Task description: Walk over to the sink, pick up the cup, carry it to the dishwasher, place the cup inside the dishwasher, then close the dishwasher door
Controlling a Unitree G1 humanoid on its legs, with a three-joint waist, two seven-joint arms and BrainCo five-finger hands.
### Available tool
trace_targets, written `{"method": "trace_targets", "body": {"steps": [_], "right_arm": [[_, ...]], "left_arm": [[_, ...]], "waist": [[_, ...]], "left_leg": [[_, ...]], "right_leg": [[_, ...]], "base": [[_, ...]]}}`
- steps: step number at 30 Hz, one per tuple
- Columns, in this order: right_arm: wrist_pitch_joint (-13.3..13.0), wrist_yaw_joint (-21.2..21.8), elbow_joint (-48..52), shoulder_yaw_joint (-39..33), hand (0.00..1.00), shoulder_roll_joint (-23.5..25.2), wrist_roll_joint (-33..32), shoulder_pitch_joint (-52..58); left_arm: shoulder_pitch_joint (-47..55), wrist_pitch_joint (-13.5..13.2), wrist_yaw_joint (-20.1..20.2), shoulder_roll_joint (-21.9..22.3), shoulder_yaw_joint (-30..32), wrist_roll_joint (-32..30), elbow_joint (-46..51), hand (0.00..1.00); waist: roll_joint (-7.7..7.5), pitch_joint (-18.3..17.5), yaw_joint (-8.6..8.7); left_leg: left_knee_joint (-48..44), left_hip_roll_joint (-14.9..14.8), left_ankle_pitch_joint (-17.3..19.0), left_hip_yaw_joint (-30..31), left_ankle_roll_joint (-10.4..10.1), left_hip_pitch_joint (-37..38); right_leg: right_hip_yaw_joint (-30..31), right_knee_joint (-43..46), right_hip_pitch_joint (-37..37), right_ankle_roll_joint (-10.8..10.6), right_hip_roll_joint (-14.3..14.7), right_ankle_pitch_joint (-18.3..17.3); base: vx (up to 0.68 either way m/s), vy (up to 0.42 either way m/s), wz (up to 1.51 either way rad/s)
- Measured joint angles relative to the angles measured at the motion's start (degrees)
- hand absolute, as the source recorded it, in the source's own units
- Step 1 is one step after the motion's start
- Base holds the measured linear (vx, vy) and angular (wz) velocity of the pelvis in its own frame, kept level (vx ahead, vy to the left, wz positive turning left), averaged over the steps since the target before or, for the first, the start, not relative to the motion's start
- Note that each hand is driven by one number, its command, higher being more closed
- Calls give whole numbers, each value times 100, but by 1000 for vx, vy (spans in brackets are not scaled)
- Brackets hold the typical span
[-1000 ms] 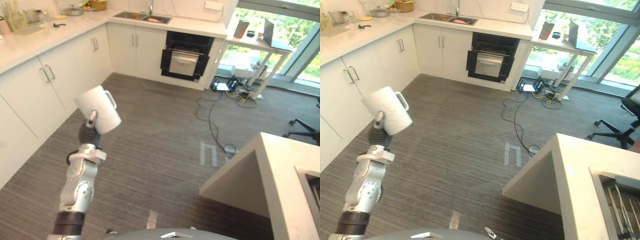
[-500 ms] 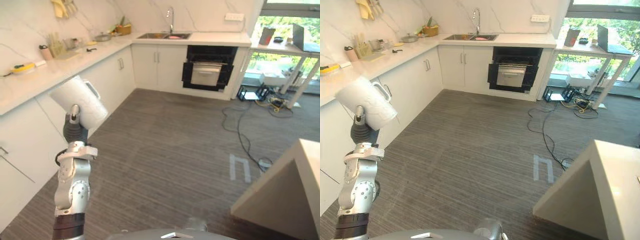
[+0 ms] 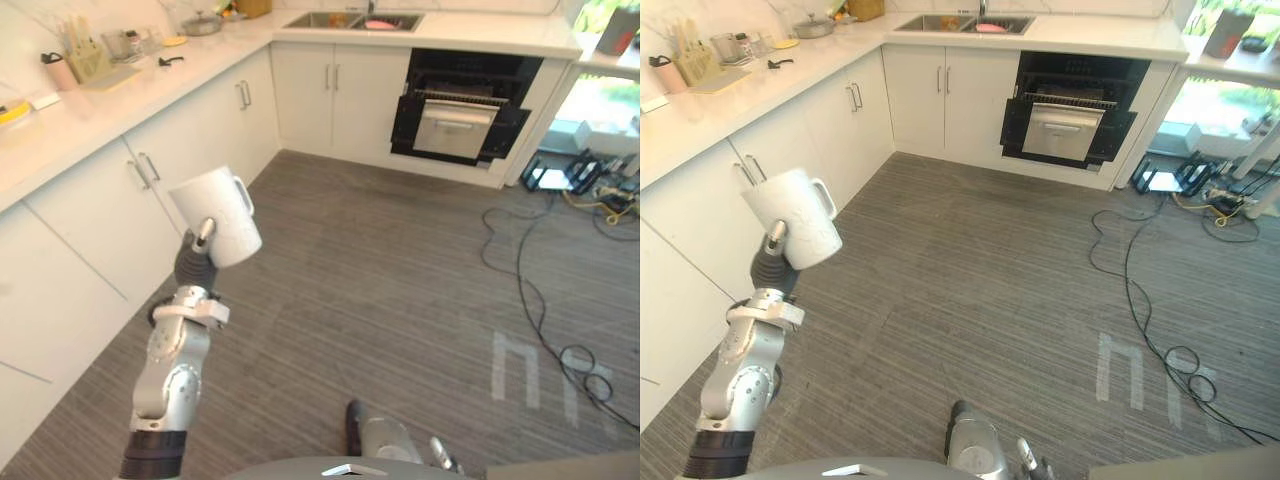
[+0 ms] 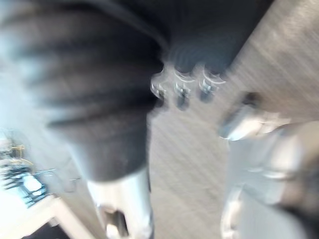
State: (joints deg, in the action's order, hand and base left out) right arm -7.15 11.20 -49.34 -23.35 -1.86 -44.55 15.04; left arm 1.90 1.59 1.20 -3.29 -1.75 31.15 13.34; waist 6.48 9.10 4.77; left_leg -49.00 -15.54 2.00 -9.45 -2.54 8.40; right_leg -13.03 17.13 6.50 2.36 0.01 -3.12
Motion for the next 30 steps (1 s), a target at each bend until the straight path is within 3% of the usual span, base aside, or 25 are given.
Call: {"method": "trace_targets", "body": {"steps": [1, 2, 3, 5, 7, 8, 9, 11, 12, 13, 14, 15, 16, 17, 18, 19, 20, 21, 22, 23, 24, 26, 28, 29, 30], "right_arm": [[-101, 2, 190, 222, 0, 3, 54, -4], [-187, 3, 340, 339, 0, -35, 165, -11], [-326, 4, 444, 507, 0, -101, 219, -89], [-426, 5, 592, 629, 0, -236, 214, -313], [-447, -12, 609, 765, 0, -403, 216, -700], [-473, -41, 710, 885, 0, -493, 209, -839], [-512, -52, 856, 1000, 0, -604, 23, -898], [-416, -95, 851, 1034, 0, -674, -703, -1038], [-393, -141, 840, 1081, 0, -676, -831, -1014], [-298, -213, 755, 1151, 0, -588, -982, -1043], [-235, -237, 770, 1184, 0, -575, -1002, -1043], [-64, -329, 805, 1131, 0, -587, -1024, -1042], [43, -411, 803, 1097, 0, -546, -1014, -1033], [165, -453, 802, 1062, 0, -491, -1005, -1031], [247, -500, 802, 993, 0, -408, -996, -1022], [263, -546, 785, 914, 0, -274, -939, -966], [274, -544, 784, 892, 0, -233, -890, -932], [309, -532, 791, 884, 0, -143, -769, -893], [309, -508, 852, 916, 0, -82, -629, -835], [308, -492, 891, 966, 0, -65, -536, -726], [307, -452, 1069, 1042, 0, -18, -382, -490], [220, -393, 1423, 1030, 0, 110, -178, -83], [-237, -322, 2209, 1004, 0, 339, -4, 475], [-388, -251, 2433, 1051, 0, 350, -6, 549], [-579, -142, 2943, 1193, 0, 285, -8, 601]], "left_arm": [[44, -8, 32, 50, -22, 2, -19, 100], [52, -6, 53, 46, -29, 1, -53, 100], [78, -6, 64, 27, -10, -5, -68, 100], [79, -43, 178, -9, 20, -60, -66, 100], [77, -89, 225, -10, 75, -205, -60, 100], [120, -109, 230, 6, 81, -212, -20, 100], [229, -125, 216, 18, 129, -208, 121, 100], [201, -181, 240, -1, 362, -150, 153, 100], [211, -210, 264, -23, 456, -110, 111, 100], [210, -273, 289, -107, 656, -26, -95, 100], [236, -274, 288, -100, 768, 5, -168, 100], [302, -288, 296, -63, 941, 2, -223, 100], [330, -328, 309, -98, 994, -1, -215, 100], [332, -366, 311, -131, 1034, -15, -215, 100], [335, -396, 323, -156, 1048, -59, -217, 100], [348, -404, 331, -206, 1040, -174, -204, 100], [372, -406, 329, -222, 1003, -216, -172, 100], [393, -430, 301, -217, 1002, -223, -156, 100], [392, -447, 279, -222, 932, -224, -156, 100], [391, -474, 279, -226, 888, -223, -157, 100], [382, -541, 280, -227, 781, -222, -156, 100], [279, -621, 291, -243, 601, -221, -180, 100], [338, -641, 306, -244, 397, -225, -157, 100], [429, -653, 301, -231, 393, -226, -133, 100], [623, -669, 284, -160, 367, -245, -97, 100]], "waist": [[-23, 60, -42], [10, 88, -46], [-97, 157, -75], [-176, 171, -248], [-269, 221, -343], [-253, 205, -377], [-84, 144, -426], [77, 174, -486], [125, 137, -510], [-154, 115, -578], [-236, 99, -596], [-306, 82, -605], [-491, 55, -621], [-718, 54, -606], [-904, 37, -570], [-1021, 25, -504], [-982, 60, -480], [-940, 93, -393], [-756, 190, -296], [-679, 203, -258], [-553, 157, -149], [-530, 119, 61], [-666, 110, 131], [-753, 75, 131], [-760, -12, 172]], "left_leg": [[-890, -335, -348, -52, 63, -388], [-1611, -542, -61, -94, 309, -782], [-2004, -543, 273, -176, 473, -1289], [-1489, -280, 667, -437, 426, -1970], [504, 297, 824, -577, 138, -2252], [2410, 626, 493, -537, -206, -2246], [3702, 687, 259, -366, -563, -2382], [3934, 591, 300, -298, -601, -2646], [3907, 580, 174, -232, -471, -2595], [3437, 749, -282, -136, -419, -2559], [3250, 825, -289, -90, -408, -2566], [2941, 974, -320, -3, -143, -2520], [2985, 1138, -345, -92, 98, -2339], [3084, 1341, -318, -238, 274, -2083], [3139, 1568, -209, -326, 439, -1856], [3274, 1807, -16, -330, 588, -1515], [3364, 1861, 57, -341, 621, -1341], [3484, 1855, 226, -337, 698, -972], [3716, 1775, 302, -302, 728, -542], [3857, 1732, 337, -295, 717, -350], [4048, 1660, 437, -228, 692, -117], [4171, 1615, 617, -12, 645, 95], [4208, 1722, 1033, 28, 486, 545], [4202, 1753, 1185, 33, 442, 740], [4155, 1746, 1524, 57, 398, 1066]], "right_leg": [[37, -179, -367, 91, 147, -138], [69, -351, -725, 174, 274, -241], [178, -578, -1177, 235, 297, -378], [399, -851, -1610, 191, 182, -509], [649, -886, -1867, 19, -60, -635], [796, -988, -2040, -118, -163, -736], [965, -1154, -2188, -196, -95, -811], [1151, -1271, -2649, -354, 33, -1178], [1238, -1250, -2826, -373, 49, -1354], [1429, -966, -2950, -334, -180, -1638], [1462, -700, -2878, -282, -261, -1656], [1440, 261, -2562, -170, -408, -1571], [1401, 1000, -2311, -280, -600, -1506], [1337, 1776, -2036, -693, -922, -1303], [1266, 2496, -1772, -1305, -1243, -873], [1100, 3302, -1444, -1297, -1621, 60], [1044, 3679, -1261, -1165, -1752, 184], [876, 4303, -829, -811, -1828, -414], [615, 4346, -475, -580, -1682, -862], [533, 4192, -278, -507, -1564, -1020], [402, 3612, 172, -484, -1293, -1216], [298, 2006, 712, -560, -998, -1044], [41, -184, 818, -551, -867, -155], [-27, -251, 818, -503, -858, -78], [150, -49, 819, -163, -748, 220]], "base": [[617, -183, -9], [609, -148, -26], [593, -138, -47], [573, -83, -73], [563, 27, -76], [584, 81, -71], [711, 171, -71], [606, 261, -60], [750, 348, -67], [624, 282, -54], [749, 350, -61], [618, 291, -43], [625, 280, -39], [618, 220, -23], [601, 177, -13], [593, 170, -11], [543, 156, -24], [493, 134, -30], [471, 125, -26], [462, 88, -4], [460, 30, 32], [564, -34, 57], [536, -87, 38], [685, -169, 2], [717, -187, -7]]}}
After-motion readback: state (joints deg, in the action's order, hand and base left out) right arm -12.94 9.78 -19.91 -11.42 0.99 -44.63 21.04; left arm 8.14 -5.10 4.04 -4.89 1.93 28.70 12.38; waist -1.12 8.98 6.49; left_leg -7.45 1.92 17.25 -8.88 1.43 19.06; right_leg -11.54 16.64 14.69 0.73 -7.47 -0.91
